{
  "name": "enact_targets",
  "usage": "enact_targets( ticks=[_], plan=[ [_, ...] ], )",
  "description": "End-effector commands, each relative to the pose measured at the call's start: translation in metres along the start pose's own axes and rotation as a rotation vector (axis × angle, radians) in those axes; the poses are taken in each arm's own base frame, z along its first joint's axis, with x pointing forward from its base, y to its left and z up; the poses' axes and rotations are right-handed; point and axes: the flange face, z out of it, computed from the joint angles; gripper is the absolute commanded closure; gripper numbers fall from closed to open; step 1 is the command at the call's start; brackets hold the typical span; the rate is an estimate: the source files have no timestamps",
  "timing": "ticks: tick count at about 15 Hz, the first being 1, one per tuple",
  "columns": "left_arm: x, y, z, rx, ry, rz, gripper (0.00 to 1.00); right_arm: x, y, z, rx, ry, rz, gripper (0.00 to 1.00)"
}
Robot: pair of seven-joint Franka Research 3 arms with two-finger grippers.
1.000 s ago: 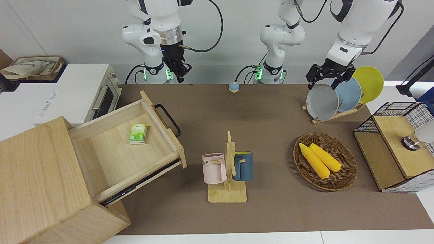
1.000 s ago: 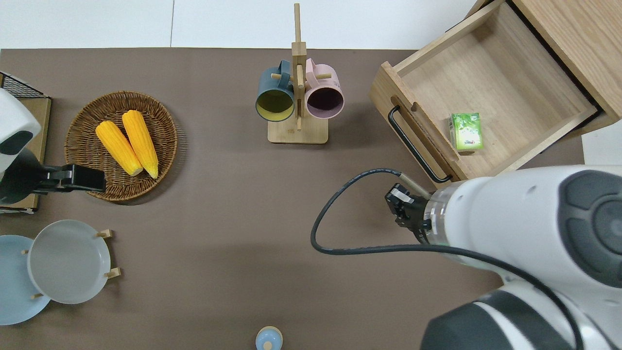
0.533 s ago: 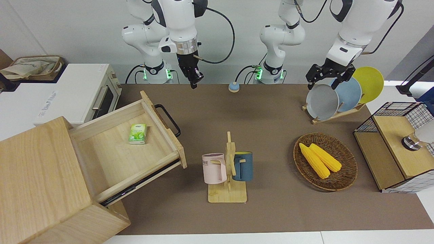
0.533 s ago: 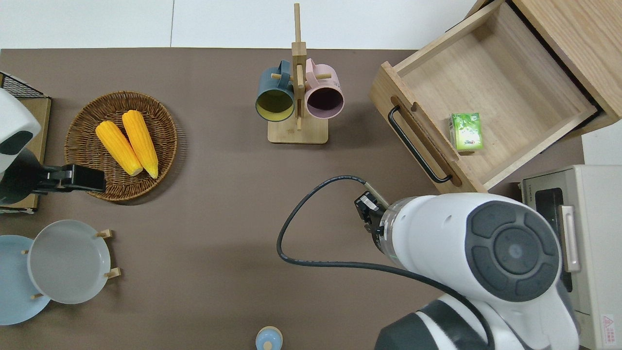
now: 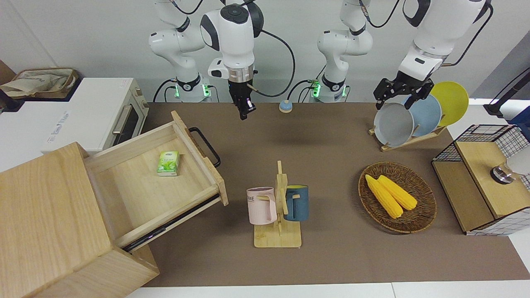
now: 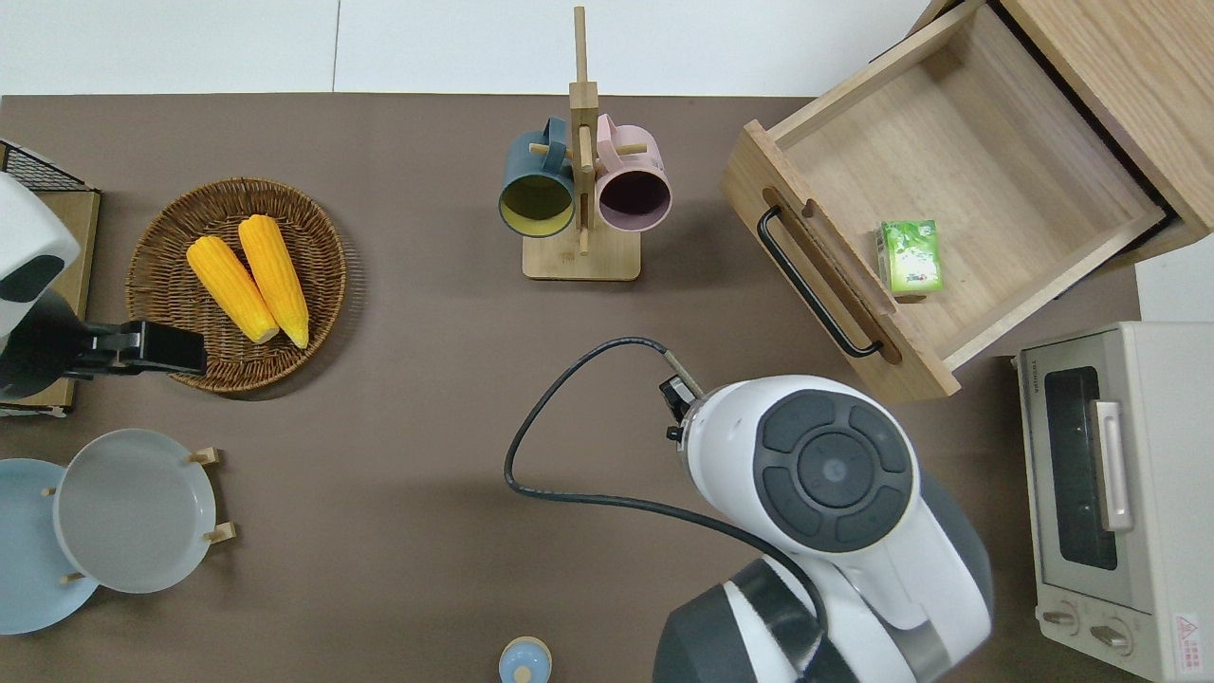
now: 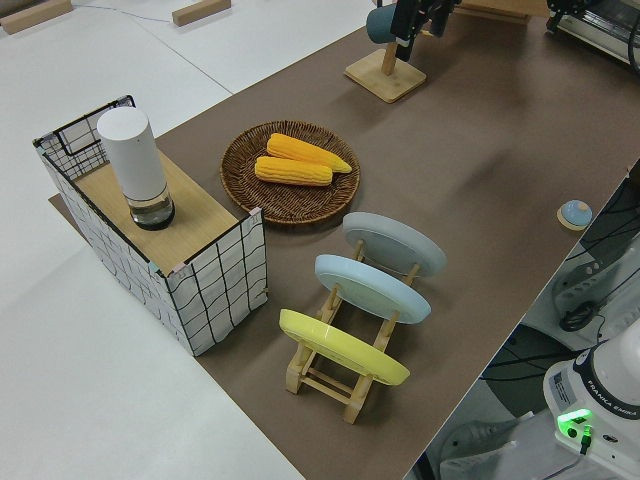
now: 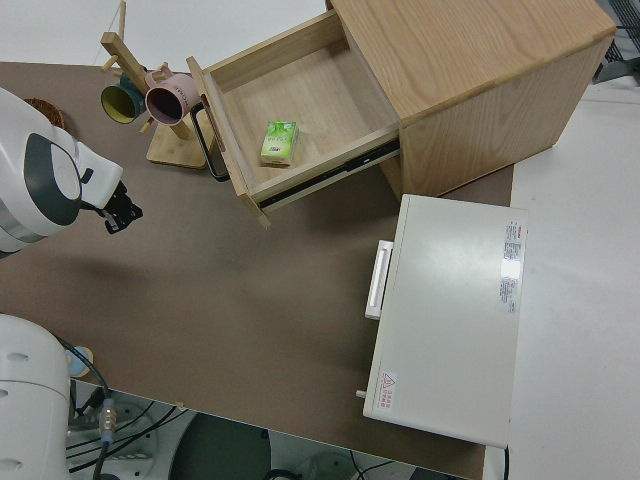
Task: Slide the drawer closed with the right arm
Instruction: 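Swing the right gripper inward and up toward the drawer's black handle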
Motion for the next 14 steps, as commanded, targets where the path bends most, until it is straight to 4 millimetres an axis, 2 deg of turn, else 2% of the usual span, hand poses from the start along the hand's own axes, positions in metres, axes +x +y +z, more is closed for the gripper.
enact_targets(
  ticks=[1,9,14],
  plan=[
    [-0.004,-0.002,-0.004,0.012,-0.003,0.001,0.0,0.003,-0.007,0.018,-0.005,0.041,-0.004,1.0],
    [-0.004,-0.002,-0.004,0.012,-0.002,0.001,0.0,0.015,-0.017,0.037,-0.008,0.039,-0.04,1.0],
    [-0.004,-0.002,-0.004,0.012,-0.003,0.001,0.0,0.042,-0.029,0.04,-0.011,0.041,-0.048,1.0]
  ],
)
